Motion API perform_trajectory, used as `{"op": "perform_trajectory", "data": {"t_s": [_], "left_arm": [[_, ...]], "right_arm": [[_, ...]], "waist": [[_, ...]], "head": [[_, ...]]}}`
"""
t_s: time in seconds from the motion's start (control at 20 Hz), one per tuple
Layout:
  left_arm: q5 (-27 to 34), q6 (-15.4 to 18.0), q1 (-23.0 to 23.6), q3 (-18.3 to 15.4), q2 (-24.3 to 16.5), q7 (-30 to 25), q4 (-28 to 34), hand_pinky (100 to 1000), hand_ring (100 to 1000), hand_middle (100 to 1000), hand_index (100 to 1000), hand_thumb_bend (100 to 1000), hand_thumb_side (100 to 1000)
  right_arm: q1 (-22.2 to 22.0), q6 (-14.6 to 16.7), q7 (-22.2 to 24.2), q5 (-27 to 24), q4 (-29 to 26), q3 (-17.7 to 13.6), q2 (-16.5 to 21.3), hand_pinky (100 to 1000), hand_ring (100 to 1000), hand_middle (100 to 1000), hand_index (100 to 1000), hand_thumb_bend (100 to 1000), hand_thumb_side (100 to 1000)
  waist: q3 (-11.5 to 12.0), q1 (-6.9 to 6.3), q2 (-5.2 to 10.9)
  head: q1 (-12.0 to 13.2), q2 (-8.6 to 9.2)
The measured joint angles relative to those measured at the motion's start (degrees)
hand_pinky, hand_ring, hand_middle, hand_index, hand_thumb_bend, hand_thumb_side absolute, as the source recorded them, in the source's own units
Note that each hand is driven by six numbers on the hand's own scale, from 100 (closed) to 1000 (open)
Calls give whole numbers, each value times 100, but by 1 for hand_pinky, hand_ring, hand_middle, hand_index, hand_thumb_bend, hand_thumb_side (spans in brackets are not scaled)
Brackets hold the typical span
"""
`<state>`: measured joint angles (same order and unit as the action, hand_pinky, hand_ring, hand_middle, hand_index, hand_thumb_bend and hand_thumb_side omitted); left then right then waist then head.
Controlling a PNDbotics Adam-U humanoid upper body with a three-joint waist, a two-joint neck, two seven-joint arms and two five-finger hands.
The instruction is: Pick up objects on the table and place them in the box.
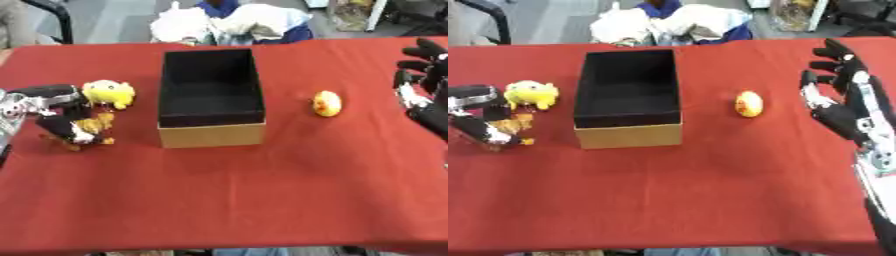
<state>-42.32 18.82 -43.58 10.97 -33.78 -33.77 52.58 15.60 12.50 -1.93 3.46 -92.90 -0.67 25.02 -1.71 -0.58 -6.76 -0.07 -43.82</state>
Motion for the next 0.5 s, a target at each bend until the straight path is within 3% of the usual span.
{"op": "perform_trajectory", "data": {"t_s": [0.2, 0.5], "left_arm": [[-54, -4, 0, -38, 0, 63, 114, 325, 168, 119, 259, 454, 298], [-93, -72, -58, -116, -4, 159, 428, 284, 102, 100, 201, 449, 247]], "right_arm": [[-1, 0, -1, 0, 10, -1, 0, 738, 823, 841, 972, 125, 403], [-5, 0, -3, 0, 12, -1, 0, 738, 823, 840, 972, 122, 405]], "waist": [[-1, -2, 0], [-8, -27, 7]], "head": [[0, 0], [-1, 0]]}}
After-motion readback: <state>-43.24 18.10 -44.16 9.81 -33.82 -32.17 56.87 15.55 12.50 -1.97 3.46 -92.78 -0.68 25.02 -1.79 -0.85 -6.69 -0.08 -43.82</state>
